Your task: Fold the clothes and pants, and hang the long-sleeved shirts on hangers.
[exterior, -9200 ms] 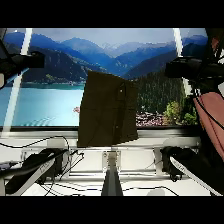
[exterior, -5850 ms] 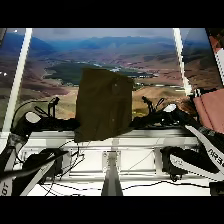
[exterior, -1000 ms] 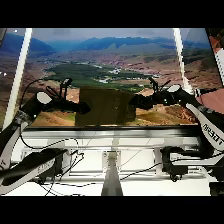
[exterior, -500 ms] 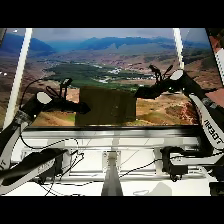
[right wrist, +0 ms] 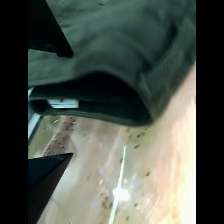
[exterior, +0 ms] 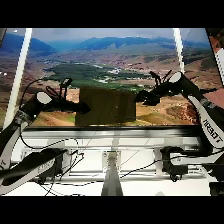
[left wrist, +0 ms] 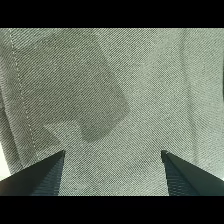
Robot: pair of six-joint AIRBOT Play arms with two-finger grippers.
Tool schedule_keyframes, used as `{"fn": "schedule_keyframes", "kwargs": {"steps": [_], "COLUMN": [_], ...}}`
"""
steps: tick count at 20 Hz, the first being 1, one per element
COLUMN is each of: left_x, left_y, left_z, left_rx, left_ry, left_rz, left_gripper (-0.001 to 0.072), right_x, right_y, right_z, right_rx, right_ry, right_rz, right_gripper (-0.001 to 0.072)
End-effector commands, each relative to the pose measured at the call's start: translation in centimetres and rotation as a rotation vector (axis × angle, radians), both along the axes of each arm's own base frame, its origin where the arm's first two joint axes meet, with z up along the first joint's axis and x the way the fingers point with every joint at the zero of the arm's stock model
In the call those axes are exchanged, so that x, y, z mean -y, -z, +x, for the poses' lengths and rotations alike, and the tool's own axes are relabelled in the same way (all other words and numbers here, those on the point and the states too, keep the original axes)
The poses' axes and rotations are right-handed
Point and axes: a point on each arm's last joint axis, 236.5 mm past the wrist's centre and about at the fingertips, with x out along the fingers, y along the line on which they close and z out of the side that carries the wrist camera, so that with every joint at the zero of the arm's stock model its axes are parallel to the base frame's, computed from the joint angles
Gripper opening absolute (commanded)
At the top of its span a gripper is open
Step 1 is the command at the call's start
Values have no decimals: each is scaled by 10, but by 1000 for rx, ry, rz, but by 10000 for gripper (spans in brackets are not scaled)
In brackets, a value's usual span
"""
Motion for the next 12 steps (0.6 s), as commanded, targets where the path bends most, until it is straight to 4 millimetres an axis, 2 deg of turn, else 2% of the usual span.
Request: {"fn": "schedule_keyframes", "kwargs": {"steps": [1, 3, 5, 7, 9, 10, 11, 12], "left_x": [-1, -2, -2, -2, -2, -2, -2, -2], "left_y": [0, 0, 0, 0, 0, 0, 0, 0], "left_z": [2, 7, 8, 8, 9, 9, 9, 9], "left_rx": [8, 25, 30, 29, 32, 32, 32, 32], "left_ry": [-5, -18, -21, -21, -23, -23, -23, -23], "left_rz": [3, 7, 8, 8, 8, 8, 8, 8], "left_gripper": [693, 693, 693, 693, 693, 693, 693, 693], "right_x": [-21, -33, -42, -70, -103, -116, -125, -132], "right_y": [9, 14, 27, 24, 8, -1, -7, -12], "right_z": [8, 12, 5, -8, -12, -11, -9, -7], "right_rx": [-74, -112, -151, -155, -77, -15, 29, 70], "right_ry": [149, 194, 180, 93, -5, -61, -105, -147], "right_rz": [100, 155, 151, 226, 333, 373, 393, 401], "right_gripper": [681, 681, 681, 676, 587, 503, 455, 357]}}
